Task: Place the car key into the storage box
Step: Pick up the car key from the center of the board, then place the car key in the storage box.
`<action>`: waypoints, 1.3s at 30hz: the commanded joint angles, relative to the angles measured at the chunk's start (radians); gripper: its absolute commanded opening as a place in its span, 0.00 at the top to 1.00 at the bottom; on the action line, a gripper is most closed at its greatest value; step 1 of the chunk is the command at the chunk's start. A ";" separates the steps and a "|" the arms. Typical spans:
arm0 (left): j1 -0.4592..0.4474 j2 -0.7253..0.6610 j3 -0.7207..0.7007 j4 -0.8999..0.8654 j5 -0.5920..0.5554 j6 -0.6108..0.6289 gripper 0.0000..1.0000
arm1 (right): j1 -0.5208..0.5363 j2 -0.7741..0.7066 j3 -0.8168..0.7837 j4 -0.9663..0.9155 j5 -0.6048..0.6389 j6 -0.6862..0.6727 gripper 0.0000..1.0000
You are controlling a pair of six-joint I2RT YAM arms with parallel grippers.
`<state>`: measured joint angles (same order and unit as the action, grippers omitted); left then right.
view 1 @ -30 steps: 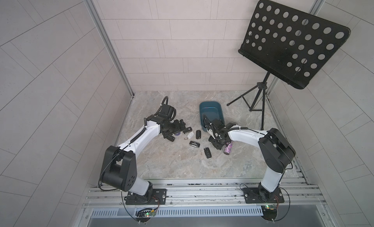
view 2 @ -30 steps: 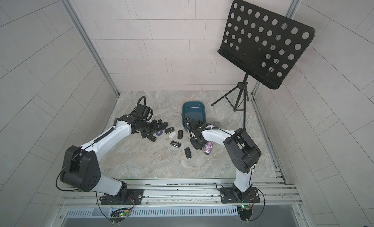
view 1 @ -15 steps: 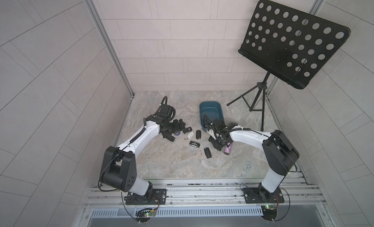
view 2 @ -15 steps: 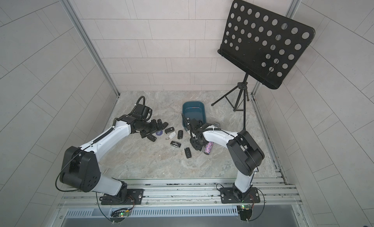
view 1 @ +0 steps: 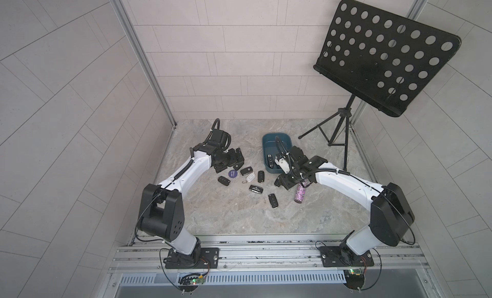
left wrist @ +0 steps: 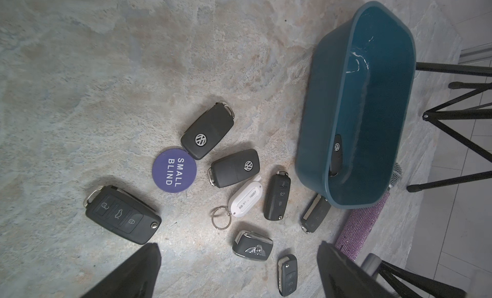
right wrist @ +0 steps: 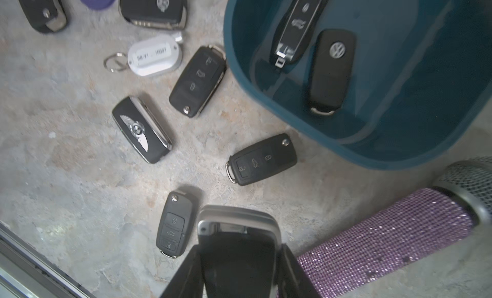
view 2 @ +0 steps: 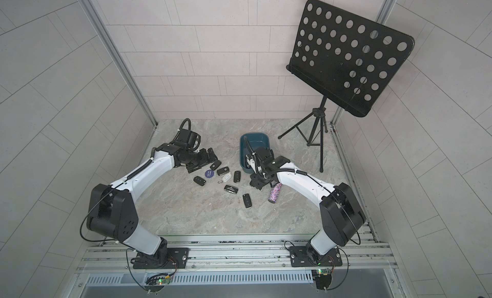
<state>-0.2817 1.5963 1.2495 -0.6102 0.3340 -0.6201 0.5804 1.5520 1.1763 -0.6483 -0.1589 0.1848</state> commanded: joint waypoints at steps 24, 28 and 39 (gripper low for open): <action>0.003 0.073 0.093 -0.068 0.034 0.137 0.00 | -0.152 0.432 0.496 -0.049 0.163 0.151 0.65; 0.003 0.066 0.090 -0.097 0.035 0.158 0.00 | -0.167 0.497 0.529 -0.043 0.165 0.160 0.64; 0.003 0.055 0.092 -0.141 0.009 0.200 0.00 | -0.188 0.626 0.593 -0.038 0.122 0.219 0.64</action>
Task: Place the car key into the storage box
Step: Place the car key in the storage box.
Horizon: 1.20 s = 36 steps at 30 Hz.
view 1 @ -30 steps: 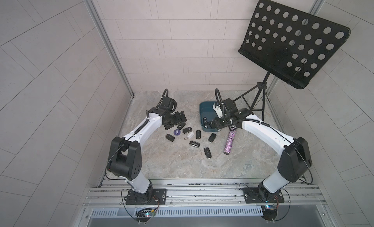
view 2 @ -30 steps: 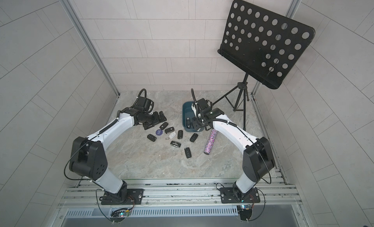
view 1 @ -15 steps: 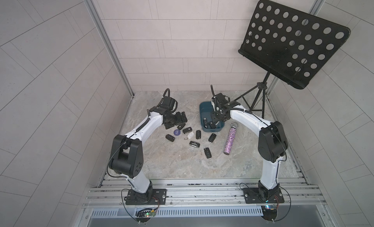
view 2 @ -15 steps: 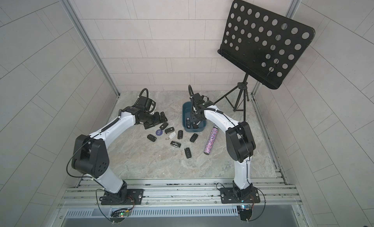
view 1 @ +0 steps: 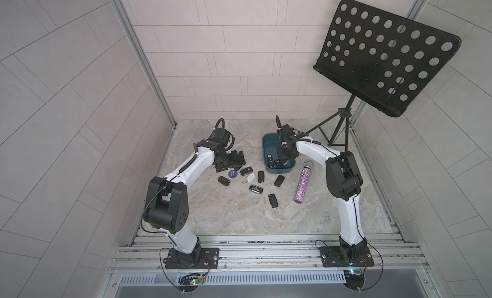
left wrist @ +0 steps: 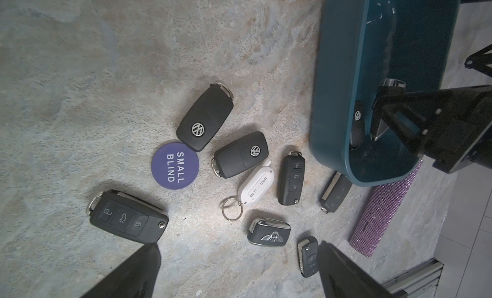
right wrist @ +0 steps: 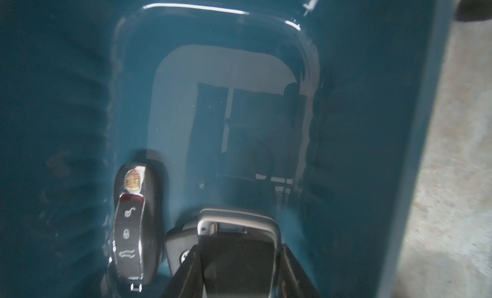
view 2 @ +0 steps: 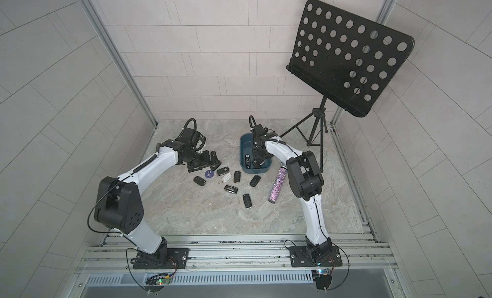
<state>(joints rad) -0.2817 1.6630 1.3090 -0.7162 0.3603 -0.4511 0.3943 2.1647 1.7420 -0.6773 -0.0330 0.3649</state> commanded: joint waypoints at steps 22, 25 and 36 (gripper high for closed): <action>0.005 -0.005 0.047 -0.048 -0.024 0.033 0.00 | -0.007 0.061 0.032 -0.019 0.029 0.098 0.45; 0.004 -0.005 0.049 -0.048 -0.027 0.032 0.00 | -0.006 0.060 0.036 -0.019 0.022 0.098 0.37; 0.005 0.007 0.093 -0.084 -0.065 0.071 0.00 | -0.005 -0.046 0.057 -0.012 -0.071 0.115 0.36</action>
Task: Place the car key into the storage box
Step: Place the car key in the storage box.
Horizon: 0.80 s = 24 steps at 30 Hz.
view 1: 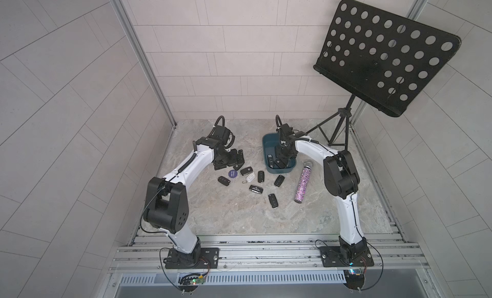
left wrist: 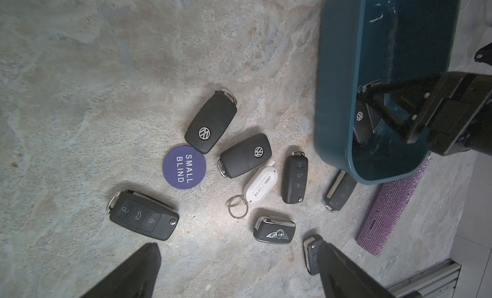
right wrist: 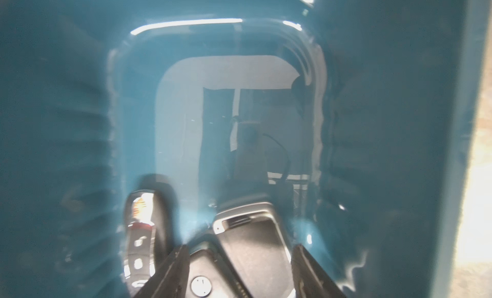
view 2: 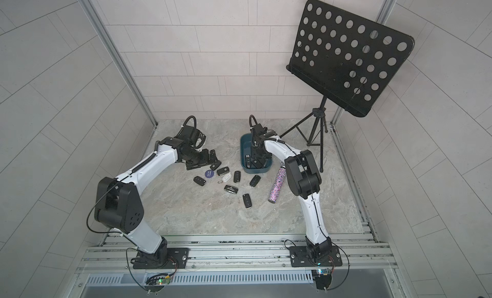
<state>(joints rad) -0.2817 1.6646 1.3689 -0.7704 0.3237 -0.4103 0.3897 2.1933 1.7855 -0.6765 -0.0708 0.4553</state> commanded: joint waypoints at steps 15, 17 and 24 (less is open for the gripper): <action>-0.003 0.029 0.011 -0.019 -0.026 0.073 0.03 | -0.001 -0.433 -0.287 0.063 -0.250 0.039 0.22; -0.011 0.036 -0.001 -0.015 -0.021 0.071 0.04 | 0.000 -0.489 -0.345 0.071 -0.288 0.039 0.18; -0.053 0.075 -0.026 -0.015 -0.059 0.096 0.04 | -0.001 -0.709 -0.557 0.086 -0.342 0.016 0.00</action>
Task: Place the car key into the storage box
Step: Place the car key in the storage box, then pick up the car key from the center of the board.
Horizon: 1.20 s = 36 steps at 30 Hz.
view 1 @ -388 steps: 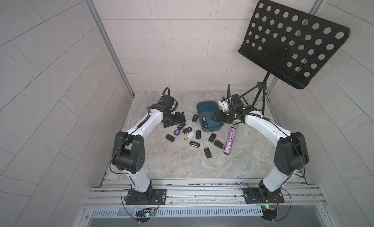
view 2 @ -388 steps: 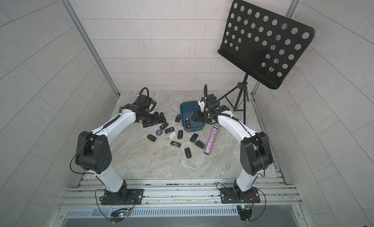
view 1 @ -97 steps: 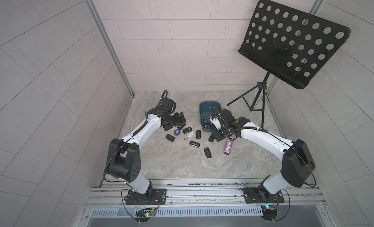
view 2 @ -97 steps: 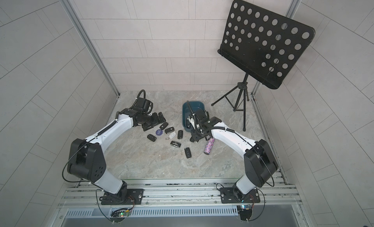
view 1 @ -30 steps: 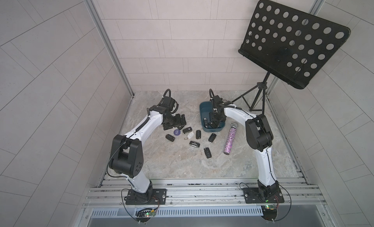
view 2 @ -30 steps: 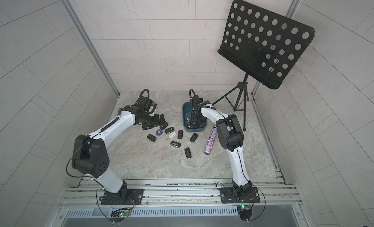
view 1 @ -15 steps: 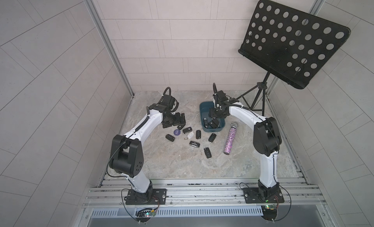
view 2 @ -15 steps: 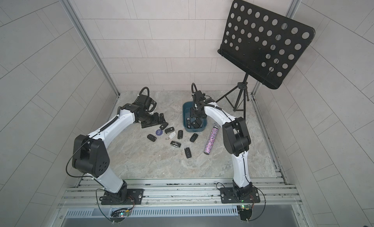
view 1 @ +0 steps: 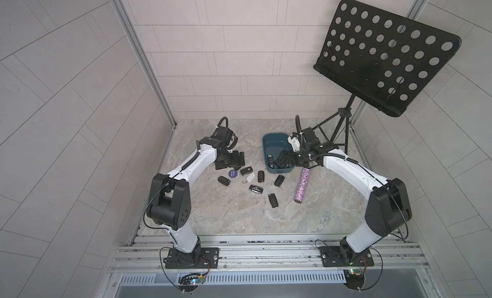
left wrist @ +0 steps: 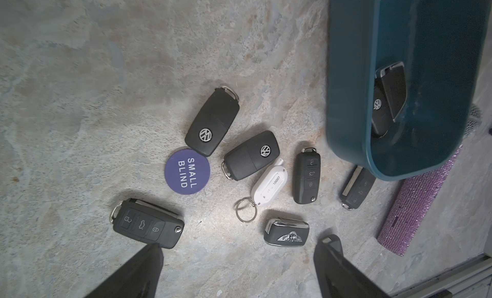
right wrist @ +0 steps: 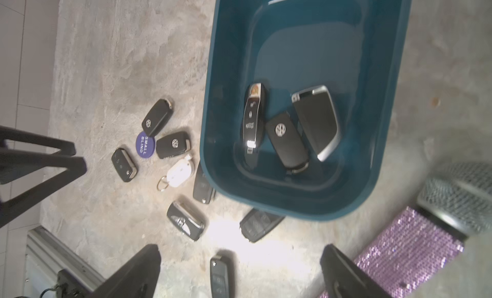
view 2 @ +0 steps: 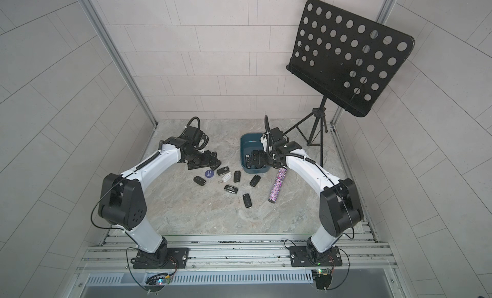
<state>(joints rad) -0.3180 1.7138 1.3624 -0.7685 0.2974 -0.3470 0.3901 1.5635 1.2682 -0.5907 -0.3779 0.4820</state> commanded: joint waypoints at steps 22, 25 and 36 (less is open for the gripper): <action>-0.126 0.205 0.041 -0.050 -0.280 0.170 0.20 | -0.005 -0.184 -0.142 -0.030 -0.057 -0.049 0.00; -0.136 0.231 0.049 -0.037 -0.284 0.160 0.20 | -0.011 -0.184 -0.140 -0.031 -0.052 -0.050 0.00; -0.153 0.317 0.092 -0.009 -0.341 0.136 0.20 | -0.013 -0.215 -0.161 -0.027 -0.033 -0.035 0.00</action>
<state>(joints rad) -0.4644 2.0018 1.4235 -0.7780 -0.0082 -0.2024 0.3794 1.3792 1.1069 -0.6033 -0.4358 0.4458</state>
